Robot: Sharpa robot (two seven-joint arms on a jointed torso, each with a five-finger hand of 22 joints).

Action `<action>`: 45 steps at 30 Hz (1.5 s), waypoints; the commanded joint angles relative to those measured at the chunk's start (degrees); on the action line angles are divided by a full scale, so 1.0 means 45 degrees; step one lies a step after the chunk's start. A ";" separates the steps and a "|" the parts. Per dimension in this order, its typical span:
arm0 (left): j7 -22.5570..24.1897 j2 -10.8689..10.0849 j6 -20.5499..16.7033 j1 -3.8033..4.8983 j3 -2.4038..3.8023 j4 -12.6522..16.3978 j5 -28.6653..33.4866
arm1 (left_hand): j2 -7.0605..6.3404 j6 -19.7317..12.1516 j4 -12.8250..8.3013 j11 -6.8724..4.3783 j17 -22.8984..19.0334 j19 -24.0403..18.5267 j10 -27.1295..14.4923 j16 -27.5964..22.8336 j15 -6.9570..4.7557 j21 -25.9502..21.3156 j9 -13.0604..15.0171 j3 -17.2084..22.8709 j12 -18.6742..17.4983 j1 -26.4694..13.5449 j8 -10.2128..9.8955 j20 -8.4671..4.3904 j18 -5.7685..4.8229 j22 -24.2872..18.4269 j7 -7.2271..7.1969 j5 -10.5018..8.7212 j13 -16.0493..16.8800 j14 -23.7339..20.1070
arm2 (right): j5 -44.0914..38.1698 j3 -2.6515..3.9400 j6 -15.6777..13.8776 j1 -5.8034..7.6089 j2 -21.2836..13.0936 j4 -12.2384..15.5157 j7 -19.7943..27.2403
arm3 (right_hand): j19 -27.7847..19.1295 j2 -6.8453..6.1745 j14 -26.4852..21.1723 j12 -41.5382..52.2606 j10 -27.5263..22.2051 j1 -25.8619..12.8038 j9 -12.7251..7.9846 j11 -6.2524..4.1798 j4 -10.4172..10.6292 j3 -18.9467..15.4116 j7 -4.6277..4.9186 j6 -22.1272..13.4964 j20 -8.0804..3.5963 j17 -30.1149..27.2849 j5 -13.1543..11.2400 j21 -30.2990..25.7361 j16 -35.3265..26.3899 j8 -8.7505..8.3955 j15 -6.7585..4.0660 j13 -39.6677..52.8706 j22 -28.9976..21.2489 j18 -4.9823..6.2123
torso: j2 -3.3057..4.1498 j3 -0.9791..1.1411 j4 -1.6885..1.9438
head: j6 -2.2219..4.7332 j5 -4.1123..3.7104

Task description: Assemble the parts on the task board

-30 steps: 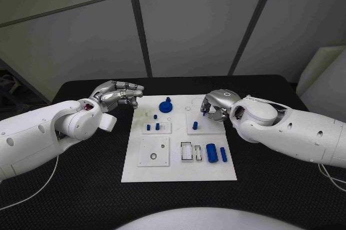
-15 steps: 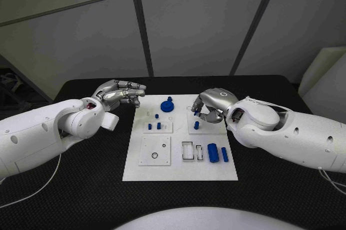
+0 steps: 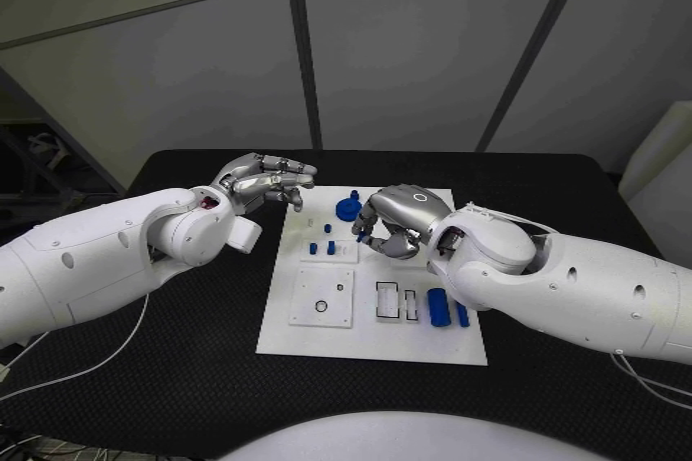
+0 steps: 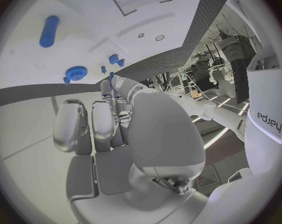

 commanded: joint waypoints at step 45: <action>0.0301 0.0201 -0.0050 0.0029 0.0013 -0.0241 0.0056 | -0.0046 -0.0315 0.0086 0.0103 -0.0154 -0.0040 -0.0370 -0.0064 0.0034 -0.0273 -0.0069 -0.0309 0.0331 -0.0305 0.0131 0.0087 0.0634 -0.0177 0.0084 0.0010 0.0082 -0.0040 | 0.0217 -0.0578 0.1472 -0.0712 0.1318 -0.0670 0.0108 | -0.0065 0.0037 0.0639 -0.0108 0.0062 -0.0296 0.0009 0.0031 -0.0007 0.0010 0.0050 0.0086 0.0019 -0.0058 0.0099 0.0069 0.0054 -0.0050 -0.0048 0.0024 -0.0008 -0.0163 | 0.0016 0.0035 -0.0038 | -0.0482 0.0830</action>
